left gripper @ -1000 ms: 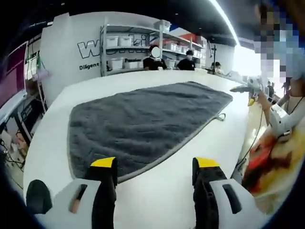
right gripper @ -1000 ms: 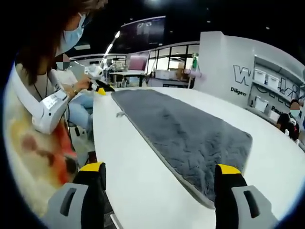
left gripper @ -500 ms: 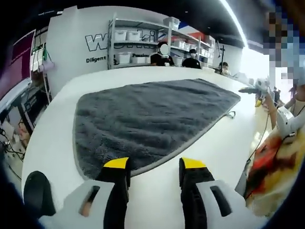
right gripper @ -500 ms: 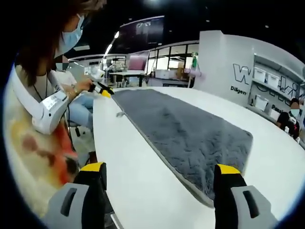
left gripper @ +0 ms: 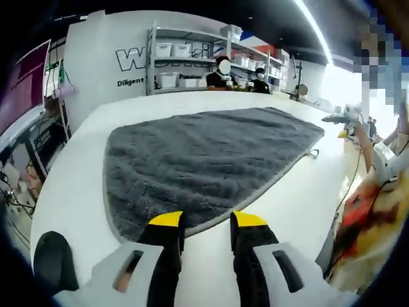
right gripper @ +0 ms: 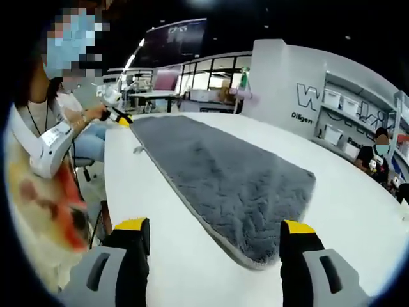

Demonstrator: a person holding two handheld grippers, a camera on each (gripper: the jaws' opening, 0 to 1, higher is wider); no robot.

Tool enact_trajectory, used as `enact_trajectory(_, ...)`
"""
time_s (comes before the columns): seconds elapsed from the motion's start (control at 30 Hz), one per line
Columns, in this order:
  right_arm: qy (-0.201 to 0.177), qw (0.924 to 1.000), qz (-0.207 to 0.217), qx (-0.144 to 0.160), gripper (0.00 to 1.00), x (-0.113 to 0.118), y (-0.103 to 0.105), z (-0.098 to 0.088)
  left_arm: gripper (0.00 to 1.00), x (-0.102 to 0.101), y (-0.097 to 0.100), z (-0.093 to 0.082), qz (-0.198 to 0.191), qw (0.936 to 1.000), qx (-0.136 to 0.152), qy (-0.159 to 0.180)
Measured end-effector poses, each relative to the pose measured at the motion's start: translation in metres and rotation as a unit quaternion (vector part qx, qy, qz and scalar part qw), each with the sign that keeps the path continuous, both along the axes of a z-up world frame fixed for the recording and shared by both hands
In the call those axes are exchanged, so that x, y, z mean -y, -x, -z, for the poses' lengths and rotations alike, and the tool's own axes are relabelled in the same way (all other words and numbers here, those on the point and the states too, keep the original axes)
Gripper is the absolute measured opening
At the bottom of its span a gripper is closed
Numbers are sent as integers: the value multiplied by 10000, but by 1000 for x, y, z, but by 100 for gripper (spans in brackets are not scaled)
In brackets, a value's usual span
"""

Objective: Fold the towel on the table until its edges align and the towel forms a compact rectangular stack.

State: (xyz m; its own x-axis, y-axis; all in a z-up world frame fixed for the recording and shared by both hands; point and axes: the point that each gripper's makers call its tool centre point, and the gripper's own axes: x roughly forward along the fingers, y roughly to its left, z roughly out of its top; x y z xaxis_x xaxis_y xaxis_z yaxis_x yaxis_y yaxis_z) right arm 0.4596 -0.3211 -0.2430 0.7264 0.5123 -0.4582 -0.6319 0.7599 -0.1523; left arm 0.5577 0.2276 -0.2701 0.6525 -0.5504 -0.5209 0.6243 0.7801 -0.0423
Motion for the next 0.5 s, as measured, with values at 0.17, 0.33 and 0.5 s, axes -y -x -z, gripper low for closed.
enact_trajectory(0.17, 73, 9998, -32, -163, 63, 8, -1, 10, 30, 1, 3, 1, 245, 9995, -69, -161)
enact_trajectory(0.33, 68, 9996, -164, -221, 53, 5, -2, 14, 31, 1, 5, 2, 541, 9978, -55, -383)
enact_trajectory(0.5, 52, 9991, -298, -309, 33, -2, -3, 20, 30, -2, 4, 2, 679, 9968, -21, -431)
